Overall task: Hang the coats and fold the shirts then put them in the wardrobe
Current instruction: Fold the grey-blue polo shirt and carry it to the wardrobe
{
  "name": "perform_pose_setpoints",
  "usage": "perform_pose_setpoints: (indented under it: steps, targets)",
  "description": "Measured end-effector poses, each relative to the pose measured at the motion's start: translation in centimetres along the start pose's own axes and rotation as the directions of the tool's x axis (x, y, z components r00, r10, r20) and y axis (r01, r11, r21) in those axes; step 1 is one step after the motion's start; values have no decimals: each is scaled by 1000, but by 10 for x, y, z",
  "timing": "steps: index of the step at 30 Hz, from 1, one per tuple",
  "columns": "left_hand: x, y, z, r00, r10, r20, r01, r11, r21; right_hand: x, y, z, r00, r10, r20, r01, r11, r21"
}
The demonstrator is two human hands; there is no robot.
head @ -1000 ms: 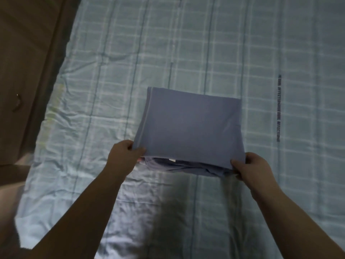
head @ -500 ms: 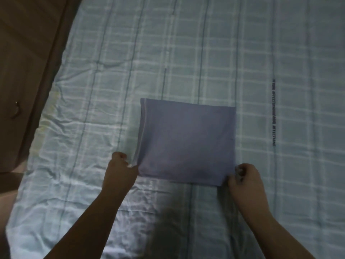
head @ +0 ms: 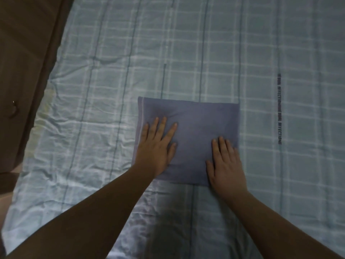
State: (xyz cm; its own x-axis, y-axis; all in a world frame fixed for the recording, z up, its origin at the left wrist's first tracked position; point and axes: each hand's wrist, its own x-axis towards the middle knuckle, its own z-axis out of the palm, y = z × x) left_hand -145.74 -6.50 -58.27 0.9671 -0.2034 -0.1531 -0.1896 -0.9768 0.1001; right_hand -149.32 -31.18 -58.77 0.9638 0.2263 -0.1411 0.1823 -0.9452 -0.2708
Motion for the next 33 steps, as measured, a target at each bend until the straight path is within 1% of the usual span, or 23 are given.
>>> perform_pose_setpoints:
  steps: [3,5,7,10,12,15,18,22,24,27,29,31,33]
  targets:
    - [-4,-5,10,1000,-2,27,1,1000,27,-3,3,2,1000,-10,13,10,1000,-25]
    - [-3,-3,9,1000,-13,27,12,1000,16,1,0,-2,1000,7,12,-7,1000,-7]
    - [2,-1,2,1000,-28,8,28,1000,-6,9,-6,-12,999,30,-25,-29,998,48]
    - [14,-2,-11,998,-53,-43,51,998,-35,33,-17,-31,994,-23,-102,32,996,87]
    - [28,-6,-15,994,-78,-73,75,996,-42,58,-22,-37,992,-37,-122,45,997,61]
    - [48,-20,-8,991,-120,-57,117,991,-58,94,-19,-28,997,2,-83,-2,1000,4]
    - [53,-32,7,992,-123,-28,120,989,-85,110,3,-8,996,69,-52,-71,996,-54]
    - [55,-32,15,989,-147,-27,144,985,-90,110,23,5,997,56,-53,-62,992,-107]
    - [57,-29,13,986,-169,-6,167,982,-93,110,22,3,997,53,-58,-58,994,-91]
    - [56,-25,6,982,-183,44,185,982,-49,105,21,-5,995,72,-63,-75,996,-53]
    - [50,-17,-1,981,-192,19,192,981,-18,88,23,-10,994,91,-54,-92,996,-15]
    - [41,3,-4,988,-146,-44,145,989,-25,58,25,-9,996,82,-42,-81,997,5]
    - [28,37,0,994,-61,-96,54,996,-77,21,27,-3,997,73,-21,-73,997,27]
